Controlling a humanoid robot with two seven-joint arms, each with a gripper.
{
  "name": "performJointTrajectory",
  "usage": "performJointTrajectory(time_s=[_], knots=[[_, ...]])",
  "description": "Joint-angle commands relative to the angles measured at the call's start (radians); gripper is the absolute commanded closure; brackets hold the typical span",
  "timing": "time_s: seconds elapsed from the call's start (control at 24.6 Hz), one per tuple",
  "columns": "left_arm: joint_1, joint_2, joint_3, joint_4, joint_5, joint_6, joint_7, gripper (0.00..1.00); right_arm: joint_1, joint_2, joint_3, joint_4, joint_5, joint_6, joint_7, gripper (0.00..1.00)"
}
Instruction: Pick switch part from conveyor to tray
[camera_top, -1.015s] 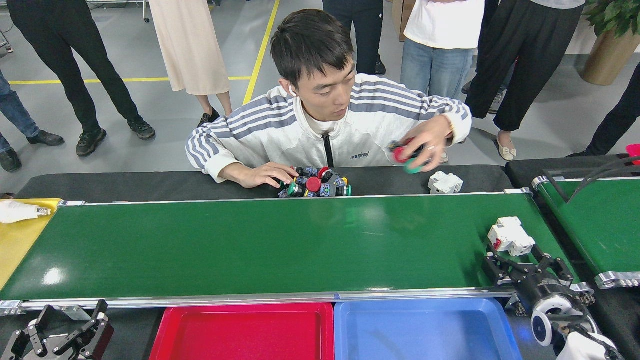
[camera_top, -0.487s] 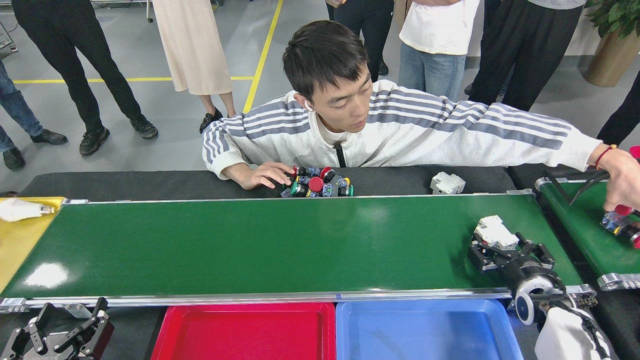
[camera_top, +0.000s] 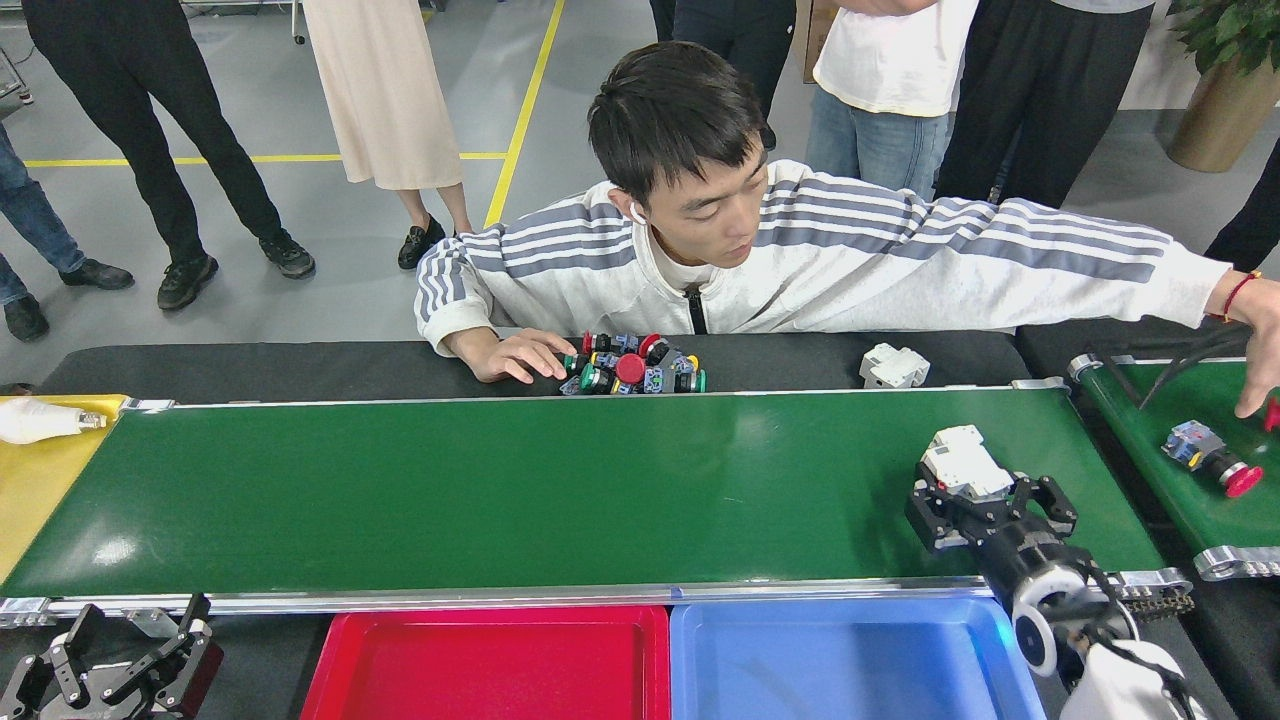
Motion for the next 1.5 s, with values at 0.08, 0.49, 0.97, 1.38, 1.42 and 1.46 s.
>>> performJointTrajectory(time_s=[0.08,0.49,0.97,1.38,1.42,1.46], knots=[[-0.003,0.014,0.006,-0.009,-0.001,0.003,0.007,0.00,0.216,0.013,-0.073,-0.178,-0.005,-0.135,-0.050,0.38],[0.000,0.014,0.004,-0.001,0.000,0.000,0.007,0.00,0.210,0.122,-0.101,-0.180,0.073,0.097,-0.102,0.02],[0.003,0.016,0.001,-0.001,0.002,-0.001,0.007,0.00,0.038,0.140,-0.098,-0.011,0.136,0.185,-0.096,0.01],[0.005,0.022,0.001,-0.001,0.002,-0.003,0.007,0.00,-0.177,0.125,-0.081,0.207,0.133,0.186,-0.031,0.04],[0.005,0.025,-0.001,-0.001,0.002,-0.003,0.007,0.00,-0.188,0.123,-0.067,0.219,0.133,0.186,-0.027,0.09],[0.005,0.028,-0.001,-0.001,0.002,-0.003,0.007,0.00,-0.197,0.120,-0.050,0.233,0.133,0.188,-0.021,0.23]])
